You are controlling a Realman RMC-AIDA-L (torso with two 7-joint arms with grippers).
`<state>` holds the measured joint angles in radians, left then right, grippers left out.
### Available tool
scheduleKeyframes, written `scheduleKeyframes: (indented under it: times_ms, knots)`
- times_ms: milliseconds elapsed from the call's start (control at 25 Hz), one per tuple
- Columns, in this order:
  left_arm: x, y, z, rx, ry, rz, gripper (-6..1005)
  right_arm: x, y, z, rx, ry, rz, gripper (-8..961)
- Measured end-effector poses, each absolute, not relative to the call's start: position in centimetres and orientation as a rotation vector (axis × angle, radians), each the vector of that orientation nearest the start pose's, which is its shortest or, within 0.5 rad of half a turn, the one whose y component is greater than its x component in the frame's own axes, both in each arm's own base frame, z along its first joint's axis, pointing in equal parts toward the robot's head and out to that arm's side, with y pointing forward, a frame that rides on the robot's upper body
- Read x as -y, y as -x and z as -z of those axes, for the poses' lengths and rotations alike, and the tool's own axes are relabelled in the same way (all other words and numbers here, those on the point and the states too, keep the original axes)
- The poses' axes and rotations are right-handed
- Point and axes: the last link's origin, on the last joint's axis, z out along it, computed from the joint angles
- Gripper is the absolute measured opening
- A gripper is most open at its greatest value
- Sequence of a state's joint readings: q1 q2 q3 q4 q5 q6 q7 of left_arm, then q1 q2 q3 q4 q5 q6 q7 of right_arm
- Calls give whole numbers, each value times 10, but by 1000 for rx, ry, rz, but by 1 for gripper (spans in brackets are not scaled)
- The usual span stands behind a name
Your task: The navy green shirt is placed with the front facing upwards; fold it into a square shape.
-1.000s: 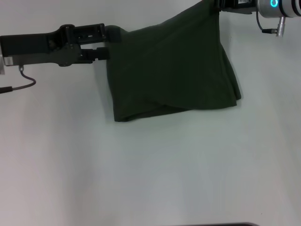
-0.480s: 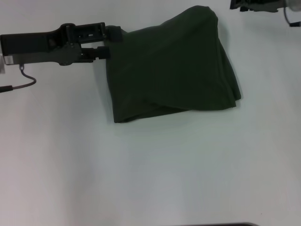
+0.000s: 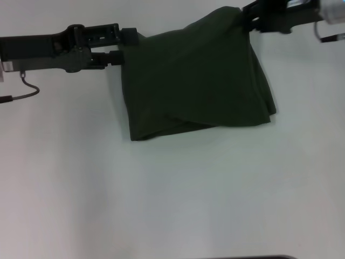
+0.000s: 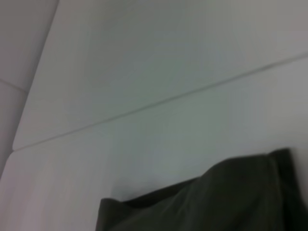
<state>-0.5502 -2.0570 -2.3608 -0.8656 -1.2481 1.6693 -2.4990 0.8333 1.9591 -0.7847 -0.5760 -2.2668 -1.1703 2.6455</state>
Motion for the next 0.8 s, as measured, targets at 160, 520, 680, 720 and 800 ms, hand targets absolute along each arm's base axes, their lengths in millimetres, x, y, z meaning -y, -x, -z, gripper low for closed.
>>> scheduleKeyframes:
  times_ms: [160, 520, 680, 720, 800]
  knots:
    - [-348, 210, -35, 1843, 2475, 878, 874, -431, -220, 9, -1867, 2109, -389, 308]
    - [-353, 202, -36, 1821, 2510, 856, 874, -419, -208, 19, -1860, 2240, -295, 309]
    - [-354, 204, -39, 1820, 2498, 848, 874, -410, -217, -3, -1904, 2288, -229, 309]
    - [-354, 205, -40, 1822, 2495, 845, 875, -408, -220, -10, -1916, 2300, -209, 309]
    - [-354, 206, -42, 1826, 2489, 843, 875, -401, -224, -28, -1944, 2330, -169, 309]
